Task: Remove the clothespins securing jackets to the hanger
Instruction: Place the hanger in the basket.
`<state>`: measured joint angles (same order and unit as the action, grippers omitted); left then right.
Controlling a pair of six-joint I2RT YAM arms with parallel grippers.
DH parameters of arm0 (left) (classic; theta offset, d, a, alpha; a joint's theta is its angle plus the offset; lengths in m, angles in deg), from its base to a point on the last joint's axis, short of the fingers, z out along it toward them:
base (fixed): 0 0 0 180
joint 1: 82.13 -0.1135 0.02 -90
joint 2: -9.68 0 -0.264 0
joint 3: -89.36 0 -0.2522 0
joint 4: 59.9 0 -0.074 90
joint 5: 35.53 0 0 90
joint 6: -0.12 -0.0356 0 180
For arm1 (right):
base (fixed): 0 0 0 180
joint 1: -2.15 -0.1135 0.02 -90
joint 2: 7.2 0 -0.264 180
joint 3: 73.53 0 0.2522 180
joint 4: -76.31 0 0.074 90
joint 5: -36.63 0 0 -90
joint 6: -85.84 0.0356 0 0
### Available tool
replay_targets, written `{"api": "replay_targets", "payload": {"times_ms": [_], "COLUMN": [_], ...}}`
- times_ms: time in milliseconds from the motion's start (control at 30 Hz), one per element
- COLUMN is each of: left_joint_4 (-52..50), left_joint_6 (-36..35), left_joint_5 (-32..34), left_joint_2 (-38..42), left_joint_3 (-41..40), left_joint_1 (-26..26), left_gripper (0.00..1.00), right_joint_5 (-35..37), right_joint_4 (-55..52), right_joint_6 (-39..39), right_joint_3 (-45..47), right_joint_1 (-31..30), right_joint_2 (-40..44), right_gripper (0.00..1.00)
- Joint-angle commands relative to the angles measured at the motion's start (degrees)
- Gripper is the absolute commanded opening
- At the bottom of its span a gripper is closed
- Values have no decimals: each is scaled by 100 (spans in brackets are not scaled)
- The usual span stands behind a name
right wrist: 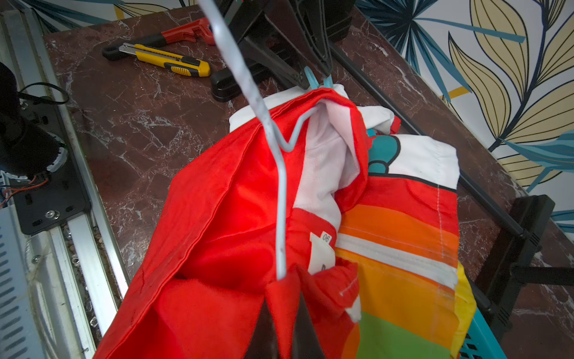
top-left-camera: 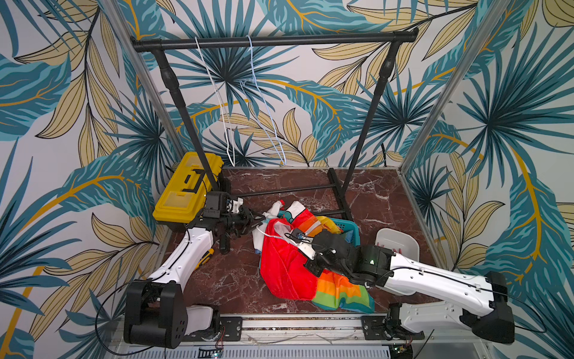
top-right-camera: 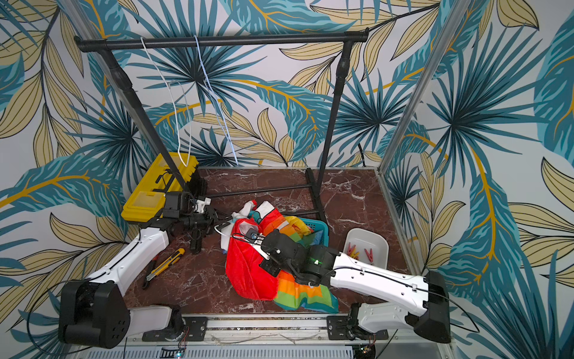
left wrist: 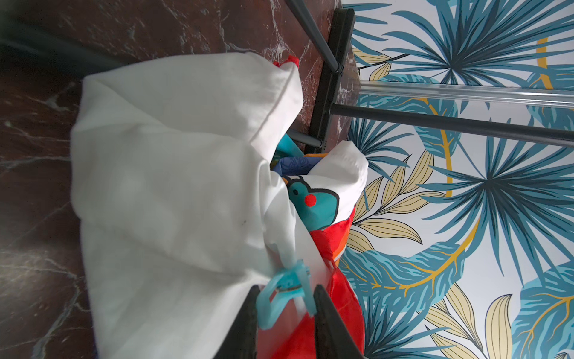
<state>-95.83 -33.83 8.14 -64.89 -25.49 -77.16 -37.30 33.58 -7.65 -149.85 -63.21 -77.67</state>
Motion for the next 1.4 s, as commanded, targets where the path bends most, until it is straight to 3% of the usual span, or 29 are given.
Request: {"api": "replay_targets", "payload": {"times_ms": [0, 133, 200, 367, 533, 900, 1100, 1367], "left_joint_4": [115, 153, 161, 165, 154, -313, -740, -936], "left_joint_6": [-8, 27, 11, 11, -49, -355, -698, -1105], "left_joint_5": [-34, -38, -54, -32, 13, -42, -63, -38], "left_joint_2": [69, 113, 123, 194, 443, 1010, 1348, 1593], "left_joint_3": [-77, -136, -130, -198, -312, -222, -87, 73], "left_joint_1": [-48, -49, -49, -49, -66, -416, -638, -602], "left_gripper": [27, 22, 15, 13, 0, 0, 0, 0], "right_joint_5": [128, 137, 141, 177, 345, 375, -217, -2132], "right_joint_4": [-162, -179, -171, -138, -26, -75, 233, 872], "right_joint_6": [55, 68, 76, 101, 227, 352, 758, 1962], "right_joint_3": [60, 60, 77, 95, 177, 197, 396, 864], "right_joint_1": [-3, -3, -3, -3, 6, 146, 985, 3243], "right_joint_2": [-80, -74, -54, -6, 127, 245, 483, 521], "right_gripper": [0, 0, 0, 0, 0, 0, 0, 0]}}
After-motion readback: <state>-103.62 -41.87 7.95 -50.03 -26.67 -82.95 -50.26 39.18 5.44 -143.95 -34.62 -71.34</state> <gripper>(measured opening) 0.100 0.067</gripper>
